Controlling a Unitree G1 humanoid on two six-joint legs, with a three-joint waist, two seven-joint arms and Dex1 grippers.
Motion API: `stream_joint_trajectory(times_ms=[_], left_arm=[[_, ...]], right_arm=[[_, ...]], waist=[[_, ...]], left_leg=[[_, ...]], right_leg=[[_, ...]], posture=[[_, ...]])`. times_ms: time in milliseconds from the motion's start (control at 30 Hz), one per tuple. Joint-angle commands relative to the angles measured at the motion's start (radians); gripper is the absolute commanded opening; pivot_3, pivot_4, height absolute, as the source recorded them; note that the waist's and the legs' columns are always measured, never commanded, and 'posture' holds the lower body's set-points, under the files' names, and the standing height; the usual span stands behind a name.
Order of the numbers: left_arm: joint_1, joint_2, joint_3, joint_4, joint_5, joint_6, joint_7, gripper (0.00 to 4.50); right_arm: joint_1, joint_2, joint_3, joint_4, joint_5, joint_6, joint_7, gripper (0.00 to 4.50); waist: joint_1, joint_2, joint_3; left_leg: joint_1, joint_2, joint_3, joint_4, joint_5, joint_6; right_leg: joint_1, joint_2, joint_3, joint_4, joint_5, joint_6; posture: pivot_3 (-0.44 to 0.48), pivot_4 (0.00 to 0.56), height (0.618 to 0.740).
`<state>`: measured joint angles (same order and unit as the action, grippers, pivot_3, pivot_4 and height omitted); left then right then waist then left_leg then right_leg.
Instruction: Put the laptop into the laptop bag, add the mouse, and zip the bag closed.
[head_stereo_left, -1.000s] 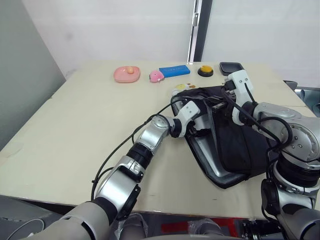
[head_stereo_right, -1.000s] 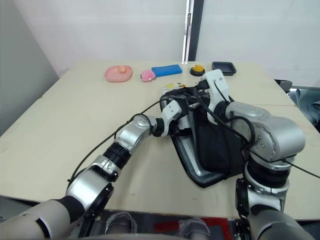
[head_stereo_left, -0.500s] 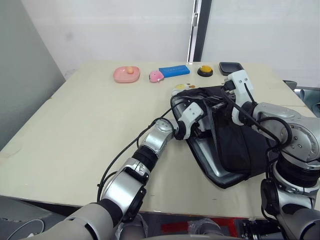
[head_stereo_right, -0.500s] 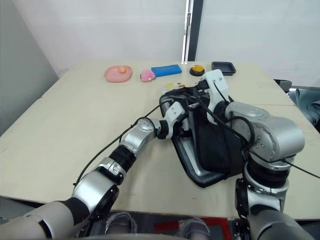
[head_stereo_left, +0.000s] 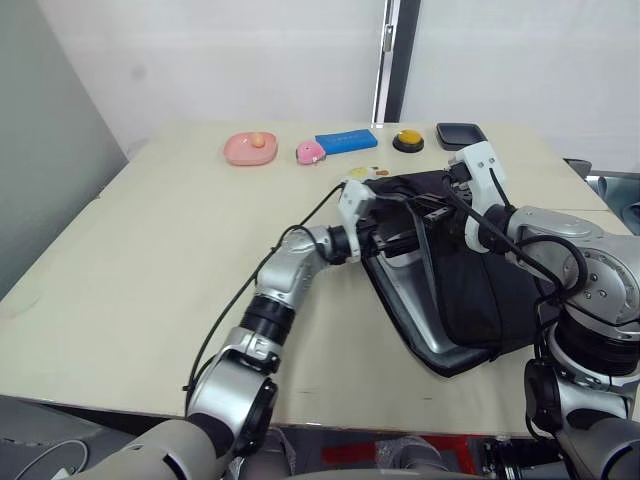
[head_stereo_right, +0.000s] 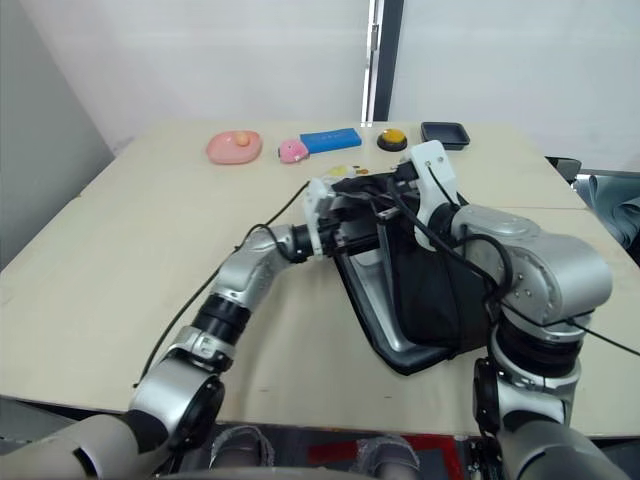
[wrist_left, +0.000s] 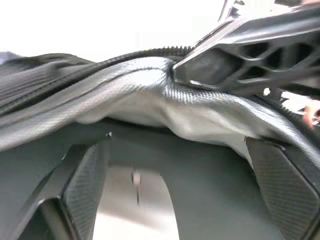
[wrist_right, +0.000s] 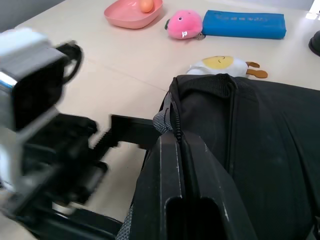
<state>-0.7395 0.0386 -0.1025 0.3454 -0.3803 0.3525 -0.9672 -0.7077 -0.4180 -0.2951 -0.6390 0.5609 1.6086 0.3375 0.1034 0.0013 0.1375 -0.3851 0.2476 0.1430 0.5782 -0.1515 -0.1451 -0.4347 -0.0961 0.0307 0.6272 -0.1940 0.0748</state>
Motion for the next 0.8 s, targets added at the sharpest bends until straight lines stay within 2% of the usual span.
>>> stream_joint_trajectory(times_ms=[33, 100, 200, 433, 500, 633, 800], left_arm=[[0.005, 0.046, 0.015, -0.13, -0.067, 0.068, -0.047, 4.46], [0.028, 0.118, 0.01, -0.177, -0.081, 0.114, -0.089, 4.46], [0.112, 0.36, 0.008, -0.268, -0.067, 0.124, -0.254, 4.46], [0.18, 0.683, 0.11, -0.333, -0.207, 0.208, -0.505, 4.46], [0.203, 0.776, 0.123, -0.317, -0.206, 0.207, -0.569, 4.46], [0.231, 0.894, 0.147, -0.27, -0.179, 0.16, -0.633, 4.46], [0.222, 0.966, 0.199, -0.221, -0.206, 0.165, -0.645, 4.46]], right_arm=[[-0.011, -0.01, -0.013, -0.026, 0.005, -0.015, 0.002, 0.0], [-0.009, -0.011, -0.012, -0.022, 0.006, -0.018, 0.003, 0.0], [0.006, -0.018, -0.01, -0.012, 0.01, -0.029, 0.012, 0.0], [0.052, -0.048, 0.014, -0.019, 0.063, -0.076, 0.079, 0.0], [0.089, -0.083, 0.051, -0.019, 0.079, -0.128, 0.126, 0.0], [0.177, -0.188, 0.143, -0.017, 0.087, -0.251, 0.222, 0.0], [0.245, -0.295, 0.261, -0.059, 0.11, -0.444, 0.408, 0.0]], waist=[[0.003, 0.0, 0.0], [0.003, 0.0, 0.0], [-0.011, 0.001, 0.0], [0.006, 0.002, 0.001], [0.002, 0.002, 0.001], [0.0, 0.002, 0.001], [0.0, 0.002, 0.001]], left_leg=[[0.0, 0.0, 0.0, 0.0, 0.0, 0.0], [0.0, 0.0, 0.0, 0.0, 0.0, 0.0], [0.001, 0.0, 0.001, -0.003, 0.0, -0.001], [-0.001, 0.001, 0.0, -0.006, 0.001, -0.004], [0.0, 0.001, 0.0, -0.008, 0.001, -0.004], [0.001, 0.001, 0.0, -0.009, 0.001, -0.005], [0.001, 0.001, 0.0, -0.009, 0.001, -0.005]], right_leg=[[0.0, 0.0, 0.0, 0.0, 0.0, 0.0], [0.0, 0.0, 0.0, -0.002, 0.0, 0.0], [0.0, 0.001, 0.0, -0.003, 0.0, 0.0], [-0.001, 0.001, -0.002, -0.004, -0.001, -0.001], [-0.002, 0.001, -0.002, -0.004, -0.001, -0.001], [-0.001, 0.001, -0.003, -0.004, -0.002, -0.001], [-0.001, 0.001, -0.003, -0.004, -0.002, -0.001]], posture=[[0.0, 0.15, 0.74], [0.0, 0.15, 0.74], [0.0, 0.15, 0.74], [0.0, 0.15, 0.74], [0.0, 0.15, 0.74], [0.0, 0.15, 0.74], [0.0, 0.15, 0.74]])
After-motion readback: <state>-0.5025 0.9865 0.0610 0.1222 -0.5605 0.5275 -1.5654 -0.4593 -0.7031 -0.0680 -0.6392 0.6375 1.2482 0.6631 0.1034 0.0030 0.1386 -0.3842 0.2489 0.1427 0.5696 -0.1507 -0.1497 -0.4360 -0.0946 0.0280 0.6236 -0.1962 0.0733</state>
